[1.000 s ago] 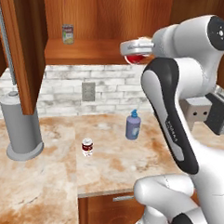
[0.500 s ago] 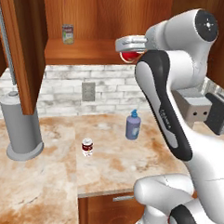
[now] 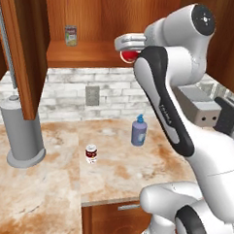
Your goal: Pick the cans from the counter and place them in their designated side in the cabinet.
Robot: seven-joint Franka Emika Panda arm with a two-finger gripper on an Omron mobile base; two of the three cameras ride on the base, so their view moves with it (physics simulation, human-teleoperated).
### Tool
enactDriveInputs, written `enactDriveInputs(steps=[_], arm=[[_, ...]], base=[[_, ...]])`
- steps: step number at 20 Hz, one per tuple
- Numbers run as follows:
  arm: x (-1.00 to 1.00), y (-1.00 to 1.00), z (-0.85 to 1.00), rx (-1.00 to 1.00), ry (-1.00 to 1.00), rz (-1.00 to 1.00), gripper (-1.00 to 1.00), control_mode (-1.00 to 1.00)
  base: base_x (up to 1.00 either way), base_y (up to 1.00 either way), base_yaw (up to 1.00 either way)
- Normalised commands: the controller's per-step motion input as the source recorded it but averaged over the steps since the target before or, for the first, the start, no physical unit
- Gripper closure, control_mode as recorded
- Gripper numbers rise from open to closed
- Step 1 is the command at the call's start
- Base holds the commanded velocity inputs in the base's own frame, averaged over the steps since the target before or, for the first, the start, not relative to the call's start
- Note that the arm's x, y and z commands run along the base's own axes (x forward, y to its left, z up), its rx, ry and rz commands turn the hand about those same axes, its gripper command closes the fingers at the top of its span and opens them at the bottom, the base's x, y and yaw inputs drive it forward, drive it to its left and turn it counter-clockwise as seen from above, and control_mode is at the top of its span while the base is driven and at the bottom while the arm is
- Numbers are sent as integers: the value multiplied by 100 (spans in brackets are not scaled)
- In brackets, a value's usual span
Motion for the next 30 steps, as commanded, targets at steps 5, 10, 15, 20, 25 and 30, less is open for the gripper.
enactDriveInputs(steps=[5, 10, 15, 20, 25, 30], arm=[[19, 10, 0, 0, 2, 0, 100, -100], [19, 11, 0, 0, 2, 0, 100, -100], [18, 9, 0, 0, 1, 0, 100, -100], [26, 9, 0, 0, 3, 0, 100, -100], [26, 8, 0, 0, 3, 0, 100, -100], [15, 4, 0, 0, 2, 0, 100, -100]], base=[[0, 0, 0], [0, 0, 0], [0, 0, 0], [0, 0, 0], [0, 0, 0], [0, 0, 0]])
